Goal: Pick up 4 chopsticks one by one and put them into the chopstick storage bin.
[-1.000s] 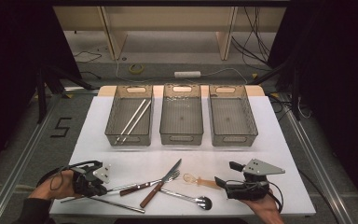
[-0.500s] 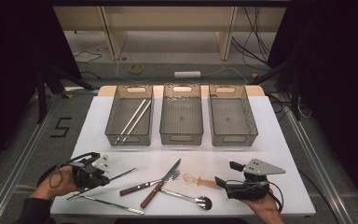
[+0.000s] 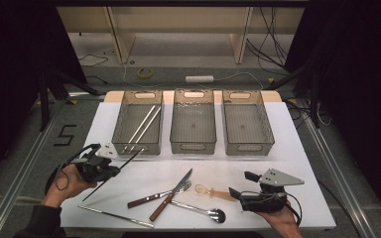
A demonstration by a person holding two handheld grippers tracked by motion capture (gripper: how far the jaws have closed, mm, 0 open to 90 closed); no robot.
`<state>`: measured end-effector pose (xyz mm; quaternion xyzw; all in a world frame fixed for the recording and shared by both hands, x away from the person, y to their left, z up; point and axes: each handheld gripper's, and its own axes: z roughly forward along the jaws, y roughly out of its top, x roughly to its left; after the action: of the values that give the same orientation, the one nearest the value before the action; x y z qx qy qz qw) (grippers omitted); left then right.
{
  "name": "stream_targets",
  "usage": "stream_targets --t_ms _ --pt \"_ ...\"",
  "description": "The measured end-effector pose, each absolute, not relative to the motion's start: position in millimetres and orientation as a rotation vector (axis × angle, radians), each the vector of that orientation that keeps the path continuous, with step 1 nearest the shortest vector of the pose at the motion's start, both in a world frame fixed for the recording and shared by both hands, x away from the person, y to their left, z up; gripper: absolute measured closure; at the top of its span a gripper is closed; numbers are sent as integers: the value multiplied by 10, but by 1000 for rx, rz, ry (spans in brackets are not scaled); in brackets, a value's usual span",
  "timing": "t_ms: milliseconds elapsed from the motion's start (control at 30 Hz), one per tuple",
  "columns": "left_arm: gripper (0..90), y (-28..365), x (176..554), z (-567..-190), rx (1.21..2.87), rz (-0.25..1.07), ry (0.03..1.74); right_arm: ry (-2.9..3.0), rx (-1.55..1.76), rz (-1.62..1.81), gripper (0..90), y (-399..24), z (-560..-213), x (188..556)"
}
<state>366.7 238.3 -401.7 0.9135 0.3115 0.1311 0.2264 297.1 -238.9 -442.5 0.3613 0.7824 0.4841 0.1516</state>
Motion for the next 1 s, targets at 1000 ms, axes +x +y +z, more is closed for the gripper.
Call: stream_targets --t_ms 1000 --pt "852 2212 4414 -3348 2251 525 995 2239 1035 1402 216 -2400 -4419 2970"
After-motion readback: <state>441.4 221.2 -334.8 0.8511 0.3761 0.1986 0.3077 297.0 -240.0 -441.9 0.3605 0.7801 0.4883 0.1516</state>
